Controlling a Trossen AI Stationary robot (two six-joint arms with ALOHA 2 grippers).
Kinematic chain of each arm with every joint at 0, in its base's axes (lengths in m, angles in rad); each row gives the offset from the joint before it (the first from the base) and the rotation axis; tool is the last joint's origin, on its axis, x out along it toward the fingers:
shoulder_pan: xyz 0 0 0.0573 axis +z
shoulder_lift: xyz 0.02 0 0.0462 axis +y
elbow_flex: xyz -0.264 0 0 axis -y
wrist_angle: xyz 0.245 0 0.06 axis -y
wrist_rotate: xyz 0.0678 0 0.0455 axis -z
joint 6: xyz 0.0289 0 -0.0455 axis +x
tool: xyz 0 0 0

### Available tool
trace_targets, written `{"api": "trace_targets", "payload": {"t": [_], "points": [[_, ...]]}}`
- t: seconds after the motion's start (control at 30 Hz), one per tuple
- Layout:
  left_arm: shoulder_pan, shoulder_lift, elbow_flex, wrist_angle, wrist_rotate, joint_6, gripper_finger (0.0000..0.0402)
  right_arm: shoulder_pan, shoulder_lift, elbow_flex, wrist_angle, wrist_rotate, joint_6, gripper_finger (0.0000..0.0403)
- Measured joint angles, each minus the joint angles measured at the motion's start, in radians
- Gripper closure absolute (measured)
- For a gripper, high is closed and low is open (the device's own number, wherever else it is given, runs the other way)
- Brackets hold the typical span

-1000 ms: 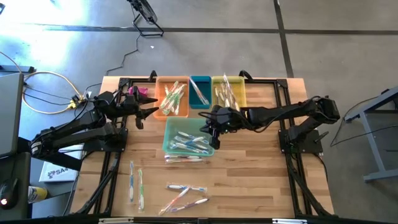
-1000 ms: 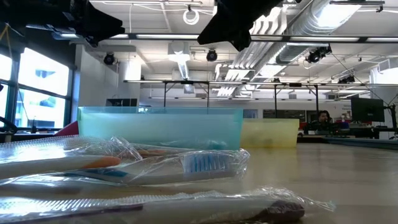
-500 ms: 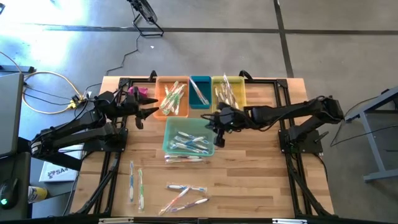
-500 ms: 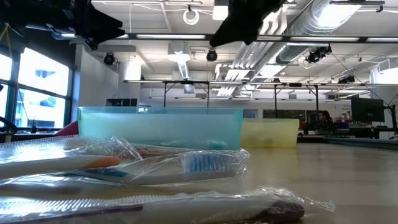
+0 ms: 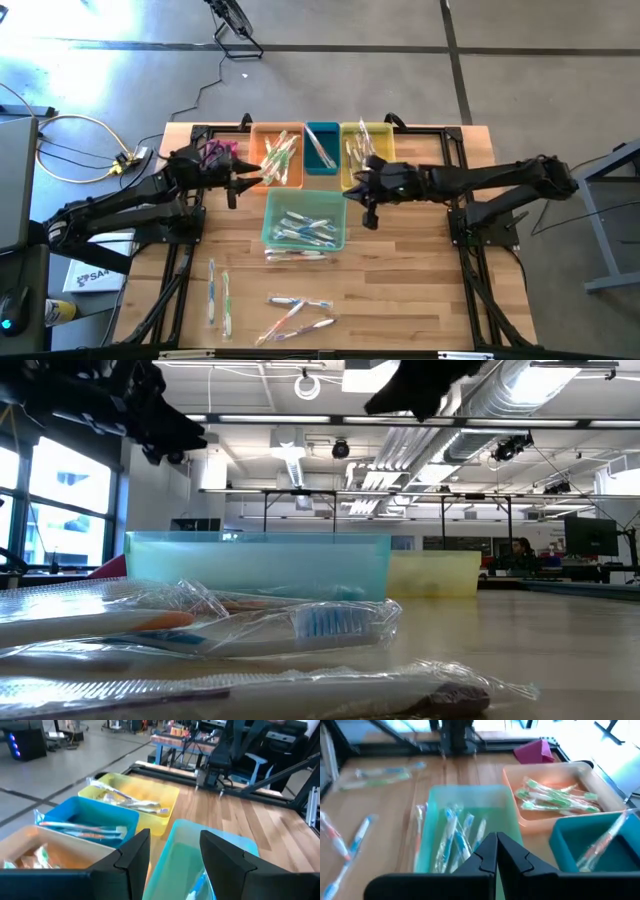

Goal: Pick & Place Toothbrushes
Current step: Put the blue toothbrush into the green bin

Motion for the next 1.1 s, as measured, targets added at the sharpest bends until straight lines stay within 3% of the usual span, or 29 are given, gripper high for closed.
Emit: {"api": "trace_targets", "payload": {"t": [0.1,0.3,0.53,0.77,0.93,1.1], "points": [[-0.012,0.028,0.000,0.003,-0.007,-0.012,0.0233,-0.011,-0.083,-0.135,0.113,0.000,0.026,0.0401],[-0.129,0.075,0.000,0.071,-0.142,-0.023,0.0233,-0.048,-0.268,-0.345,0.326,0.002,0.018,0.0401],[-0.328,0.143,0.000,0.114,-0.412,-0.066,0.0233,-0.108,-0.492,-0.494,0.457,-0.086,-0.064,0.0401],[-0.492,0.256,0.004,0.149,-0.661,-0.188,0.0233,-0.165,-0.643,-0.567,0.470,-0.182,-0.085,0.0401],[-0.574,0.344,0.073,0.127,-0.705,-0.274,0.0233,-0.187,-0.680,-0.586,0.473,-0.177,-0.087,0.0401],[-0.609,0.445,0.250,-0.086,-0.719,-0.365,0.0233,-0.195,-0.681,-0.599,0.458,-0.176,-0.088,0.0401]]}}
